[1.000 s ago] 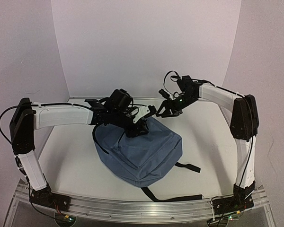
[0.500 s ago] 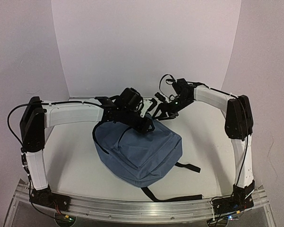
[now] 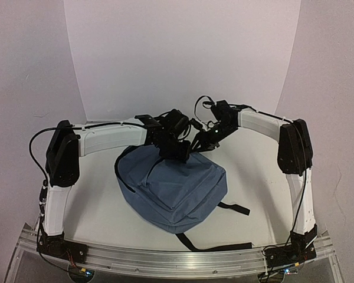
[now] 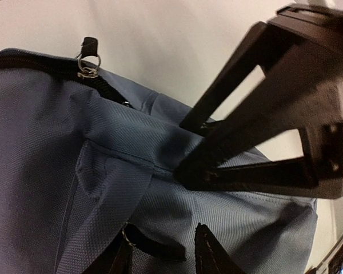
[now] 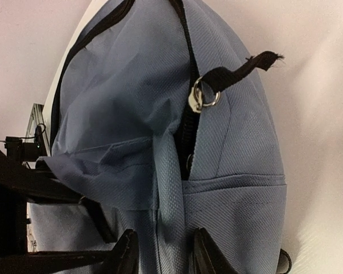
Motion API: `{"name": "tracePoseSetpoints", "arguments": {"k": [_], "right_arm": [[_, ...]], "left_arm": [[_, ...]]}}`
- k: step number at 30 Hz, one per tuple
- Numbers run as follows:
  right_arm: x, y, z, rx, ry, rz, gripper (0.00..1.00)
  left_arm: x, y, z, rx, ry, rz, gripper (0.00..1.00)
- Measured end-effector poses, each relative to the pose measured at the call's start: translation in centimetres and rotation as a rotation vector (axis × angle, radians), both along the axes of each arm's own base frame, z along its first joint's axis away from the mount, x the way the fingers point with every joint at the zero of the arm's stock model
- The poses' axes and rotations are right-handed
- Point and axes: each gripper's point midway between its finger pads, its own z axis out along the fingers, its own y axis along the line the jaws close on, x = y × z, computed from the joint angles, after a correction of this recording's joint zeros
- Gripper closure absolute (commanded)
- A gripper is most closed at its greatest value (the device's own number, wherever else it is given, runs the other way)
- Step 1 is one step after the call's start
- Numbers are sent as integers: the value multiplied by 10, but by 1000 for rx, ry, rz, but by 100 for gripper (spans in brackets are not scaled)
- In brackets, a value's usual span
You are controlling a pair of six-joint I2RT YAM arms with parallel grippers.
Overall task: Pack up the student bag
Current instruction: Zip the student bag at the center of the board.
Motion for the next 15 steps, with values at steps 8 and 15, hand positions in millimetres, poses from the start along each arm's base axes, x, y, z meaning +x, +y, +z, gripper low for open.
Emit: {"name": "tracePoseSetpoints", "arguments": {"k": [8,15], "right_arm": [[4,1,0,3,-15,-6,100],[12,-3,0,-6,-2,-41,100]], "left_arm": [[12,19,-10,8,81,111,99],[9,25,-13,17,109,108,100]]}}
